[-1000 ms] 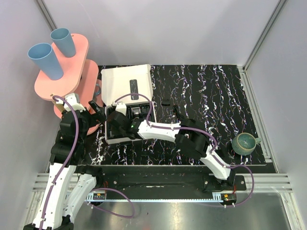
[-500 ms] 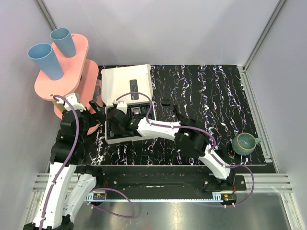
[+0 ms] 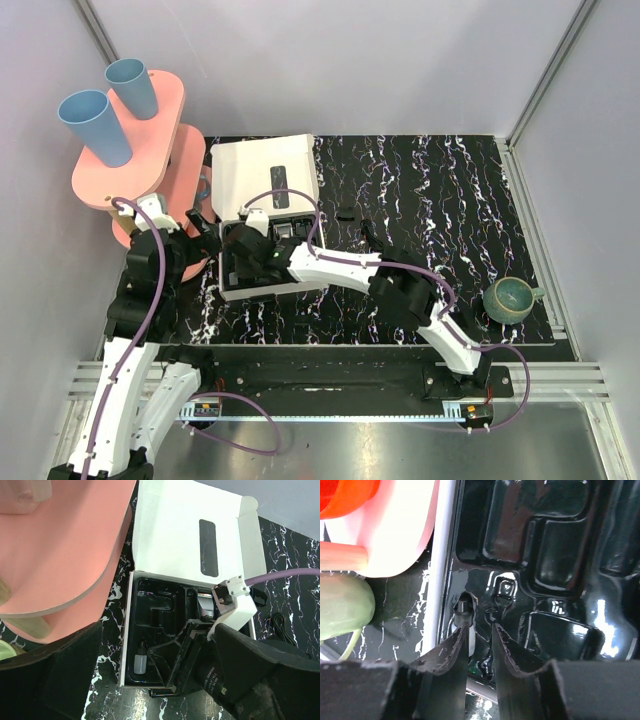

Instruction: Sort the hair-cutting tools

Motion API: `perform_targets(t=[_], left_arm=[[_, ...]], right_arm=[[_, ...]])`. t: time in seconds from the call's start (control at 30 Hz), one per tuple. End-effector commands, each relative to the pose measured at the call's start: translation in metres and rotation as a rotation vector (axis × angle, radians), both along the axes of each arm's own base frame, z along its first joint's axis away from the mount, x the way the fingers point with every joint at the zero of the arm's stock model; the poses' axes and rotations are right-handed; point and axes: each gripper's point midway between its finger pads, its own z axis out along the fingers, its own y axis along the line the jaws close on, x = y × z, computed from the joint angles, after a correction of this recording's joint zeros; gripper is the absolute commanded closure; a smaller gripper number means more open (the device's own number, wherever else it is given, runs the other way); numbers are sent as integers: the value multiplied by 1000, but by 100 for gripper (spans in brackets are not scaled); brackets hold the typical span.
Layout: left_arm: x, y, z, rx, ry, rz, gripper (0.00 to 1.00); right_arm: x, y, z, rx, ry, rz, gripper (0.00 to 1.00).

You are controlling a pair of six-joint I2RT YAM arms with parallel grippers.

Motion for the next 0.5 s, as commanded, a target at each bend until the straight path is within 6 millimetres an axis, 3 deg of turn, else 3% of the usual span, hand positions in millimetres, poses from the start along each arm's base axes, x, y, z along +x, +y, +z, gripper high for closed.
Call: perform_targets(t=[0.0, 0.07, 0.17, 0.27, 0.47], left_arm=[[5, 4, 11, -9, -41, 27, 1], [5, 4, 11, -9, -41, 28, 1], [4, 5, 12, -10, -49, 34, 1], [3, 6, 13, -10, -51, 41, 1], [4, 6, 11, -9, -45, 43, 1]], right_arm=[[17, -24, 52, -16, -90, -48, 66], [19, -24, 67, 2, -119, -39, 65], [14, -16, 72, 31, -140, 26, 70], [6, -6, 58, 46, -114, 99, 78], [-9, 15, 38, 91, -59, 203, 82]])
